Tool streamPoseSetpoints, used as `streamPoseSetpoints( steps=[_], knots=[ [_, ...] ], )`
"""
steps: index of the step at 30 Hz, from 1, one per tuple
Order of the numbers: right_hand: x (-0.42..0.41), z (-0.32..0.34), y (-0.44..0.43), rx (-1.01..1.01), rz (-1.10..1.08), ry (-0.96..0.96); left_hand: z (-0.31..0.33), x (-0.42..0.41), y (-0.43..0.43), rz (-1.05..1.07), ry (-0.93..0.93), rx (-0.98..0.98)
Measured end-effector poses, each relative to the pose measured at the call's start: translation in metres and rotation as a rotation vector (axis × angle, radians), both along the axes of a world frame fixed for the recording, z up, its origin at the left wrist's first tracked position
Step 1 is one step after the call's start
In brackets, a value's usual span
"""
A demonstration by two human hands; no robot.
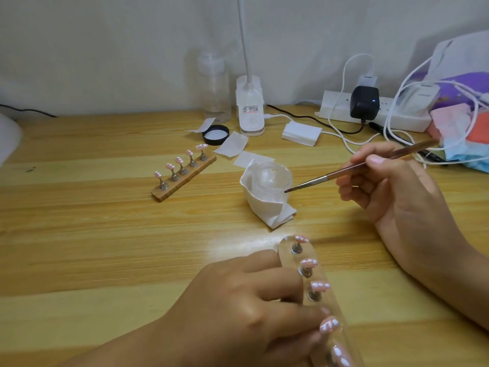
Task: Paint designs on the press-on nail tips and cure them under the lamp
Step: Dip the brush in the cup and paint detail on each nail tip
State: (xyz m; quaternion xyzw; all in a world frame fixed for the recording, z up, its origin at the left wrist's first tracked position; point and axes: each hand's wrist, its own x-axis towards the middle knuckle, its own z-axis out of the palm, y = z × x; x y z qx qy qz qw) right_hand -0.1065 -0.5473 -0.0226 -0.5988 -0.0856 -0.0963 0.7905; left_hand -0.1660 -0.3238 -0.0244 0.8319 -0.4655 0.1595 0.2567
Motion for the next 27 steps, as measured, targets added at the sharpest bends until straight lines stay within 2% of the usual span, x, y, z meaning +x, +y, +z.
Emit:
streamPoseSetpoints(
  steps=[3,9,11,16,20,22,24,27],
  knots=[
    [-0.001,0.001,0.001,-0.006,-0.006,-0.007,-0.002,-0.002,-0.004,-0.013,0.096,0.002],
    [-0.002,0.002,0.000,-0.050,-0.021,-0.037,-0.003,0.001,-0.001,0.023,0.510,-0.109],
    [-0.003,0.002,0.000,-0.071,-0.027,-0.070,0.000,0.002,0.003,0.029,0.572,-0.216],
    [-0.006,0.002,0.002,-0.155,-0.052,-0.158,0.010,0.010,0.010,0.057,0.785,-0.627],
    [-0.007,0.001,0.004,-0.202,-0.068,-0.190,0.005,0.027,0.009,0.233,0.987,-0.984],
    [-0.008,0.001,0.005,-0.237,-0.074,-0.204,0.005,0.035,0.009,0.255,1.126,-1.072],
    [-0.010,0.001,0.005,-0.276,-0.070,-0.213,0.007,0.041,0.010,0.187,1.248,-1.140],
    [-0.012,0.000,0.007,-0.316,-0.068,-0.230,0.011,0.048,0.010,0.076,1.374,-1.138]
  ],
)
